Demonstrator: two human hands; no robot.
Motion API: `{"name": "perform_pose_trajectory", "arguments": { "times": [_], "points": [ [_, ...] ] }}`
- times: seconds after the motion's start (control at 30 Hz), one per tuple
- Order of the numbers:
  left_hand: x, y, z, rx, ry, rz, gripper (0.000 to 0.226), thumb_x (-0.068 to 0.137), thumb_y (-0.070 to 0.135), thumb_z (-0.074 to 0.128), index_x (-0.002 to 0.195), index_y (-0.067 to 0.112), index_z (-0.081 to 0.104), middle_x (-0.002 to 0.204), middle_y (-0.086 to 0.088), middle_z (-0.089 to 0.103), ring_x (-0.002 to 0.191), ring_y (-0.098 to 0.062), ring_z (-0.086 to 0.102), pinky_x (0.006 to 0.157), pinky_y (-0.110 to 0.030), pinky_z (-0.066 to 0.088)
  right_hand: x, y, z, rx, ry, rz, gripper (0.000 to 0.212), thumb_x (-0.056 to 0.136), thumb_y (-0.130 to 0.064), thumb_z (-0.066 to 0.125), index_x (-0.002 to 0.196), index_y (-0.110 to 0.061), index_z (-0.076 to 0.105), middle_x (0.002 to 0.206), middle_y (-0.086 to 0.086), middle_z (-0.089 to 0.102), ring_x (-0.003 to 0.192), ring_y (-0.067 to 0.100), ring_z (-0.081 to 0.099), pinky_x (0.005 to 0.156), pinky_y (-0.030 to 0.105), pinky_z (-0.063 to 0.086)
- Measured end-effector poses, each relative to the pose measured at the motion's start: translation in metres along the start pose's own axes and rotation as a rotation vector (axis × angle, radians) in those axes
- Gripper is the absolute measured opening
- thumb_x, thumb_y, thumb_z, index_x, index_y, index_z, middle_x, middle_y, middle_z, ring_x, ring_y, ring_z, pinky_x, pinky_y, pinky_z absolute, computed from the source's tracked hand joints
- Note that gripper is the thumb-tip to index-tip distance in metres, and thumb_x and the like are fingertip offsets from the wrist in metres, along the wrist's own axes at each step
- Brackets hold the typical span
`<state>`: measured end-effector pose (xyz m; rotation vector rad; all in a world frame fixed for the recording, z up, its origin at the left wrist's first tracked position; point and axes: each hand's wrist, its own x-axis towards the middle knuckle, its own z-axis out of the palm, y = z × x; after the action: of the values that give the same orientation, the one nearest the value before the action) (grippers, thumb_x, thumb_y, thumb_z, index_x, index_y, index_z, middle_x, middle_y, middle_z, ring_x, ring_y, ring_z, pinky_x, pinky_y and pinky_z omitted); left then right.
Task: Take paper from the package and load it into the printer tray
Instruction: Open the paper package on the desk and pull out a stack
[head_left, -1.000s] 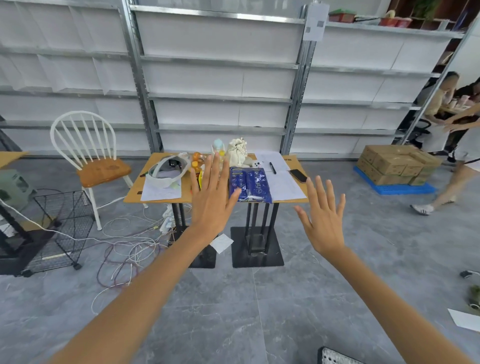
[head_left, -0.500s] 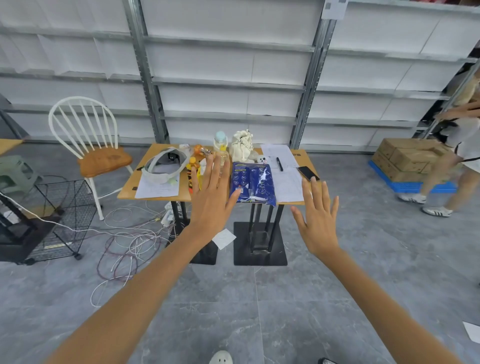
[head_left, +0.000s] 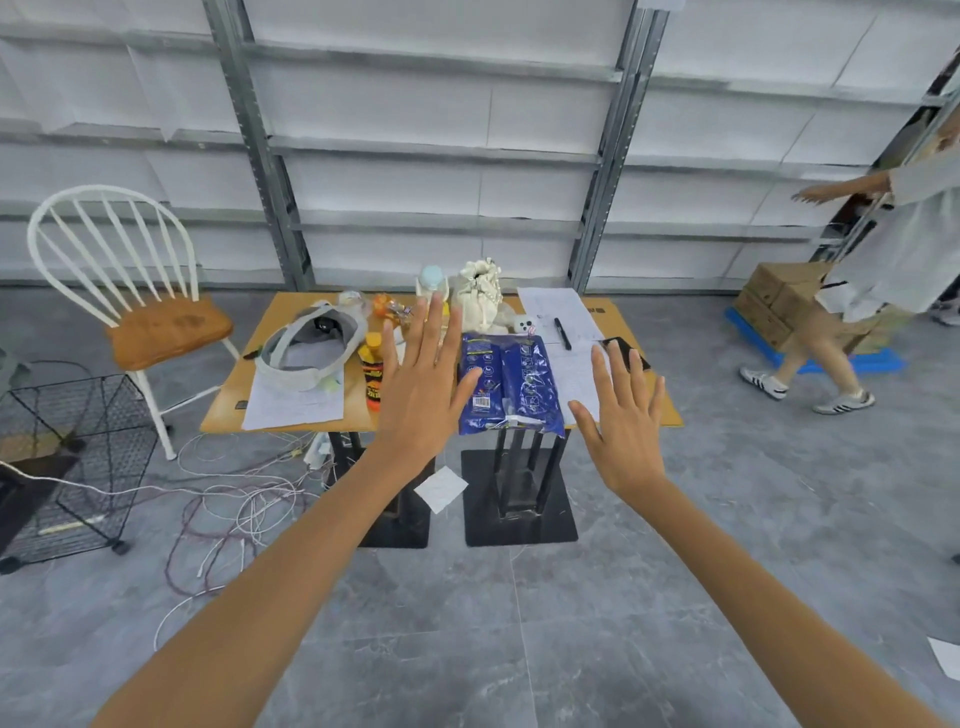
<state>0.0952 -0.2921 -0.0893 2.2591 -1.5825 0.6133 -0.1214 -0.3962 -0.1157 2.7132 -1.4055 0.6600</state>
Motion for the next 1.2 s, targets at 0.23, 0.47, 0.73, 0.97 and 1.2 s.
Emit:
{"name": "perform_pose_trajectory", "arguments": {
  "times": [0.23,0.47,0.73,0.97,1.2],
  "points": [
    [0.039,0.003,0.036,-0.021,-0.032,-0.005,0.071,0.093,0.055,0.008,0.151,0.015,0.003,0.160,-0.012,0.008,0.147,-0.024,-0.002,0.118,-0.055,0.011,0.047,0.015,0.020,-0.012,0.000,0.014,0.069,0.092,-0.057,0.009,0.150,-0.020,0.003,0.161,0.006,0.007,0.148,0.025,-0.001,0.118,0.053,0.000],
    [0.103,0.010,0.074,-0.043,-0.038,-0.032,0.071,0.093,0.056,0.009,0.150,0.016,-0.002,0.161,-0.011,0.003,0.148,-0.026,0.000,0.118,-0.056,0.010,0.121,0.052,0.039,0.004,0.017,-0.008,0.065,0.096,-0.048,0.025,0.150,-0.018,0.004,0.161,0.005,0.004,0.148,0.024,-0.003,0.119,0.054,0.002],
    [0.165,0.020,0.132,0.006,-0.054,-0.083,0.071,0.094,0.056,0.007,0.151,0.016,-0.001,0.161,-0.010,0.003,0.148,-0.026,0.000,0.119,-0.053,0.004,0.193,0.099,0.077,0.053,-0.024,-0.036,0.064,0.098,-0.045,0.026,0.149,-0.020,-0.002,0.161,0.005,0.002,0.148,0.024,-0.004,0.118,0.055,0.000],
    [0.180,0.012,0.197,-0.013,-0.124,-0.120,0.070,0.095,0.055,0.020,0.150,0.020,-0.006,0.161,-0.009,0.009,0.148,-0.024,0.005,0.118,-0.051,0.003,0.227,0.120,0.131,0.048,-0.134,-0.049,0.064,0.095,-0.052,0.016,0.146,-0.024,-0.009,0.160,0.001,-0.003,0.147,0.020,-0.007,0.118,0.054,0.002],
    [0.214,-0.005,0.248,-0.077,-0.249,-0.135,0.070,0.094,0.056,0.014,0.151,0.017,0.003,0.161,-0.007,0.007,0.148,-0.023,0.003,0.119,-0.052,0.015,0.258,0.125,0.184,0.070,-0.221,-0.021,0.069,0.092,-0.056,0.009,0.150,-0.020,0.002,0.161,0.003,0.005,0.148,0.023,-0.003,0.117,0.051,-0.003]
  ]
}}
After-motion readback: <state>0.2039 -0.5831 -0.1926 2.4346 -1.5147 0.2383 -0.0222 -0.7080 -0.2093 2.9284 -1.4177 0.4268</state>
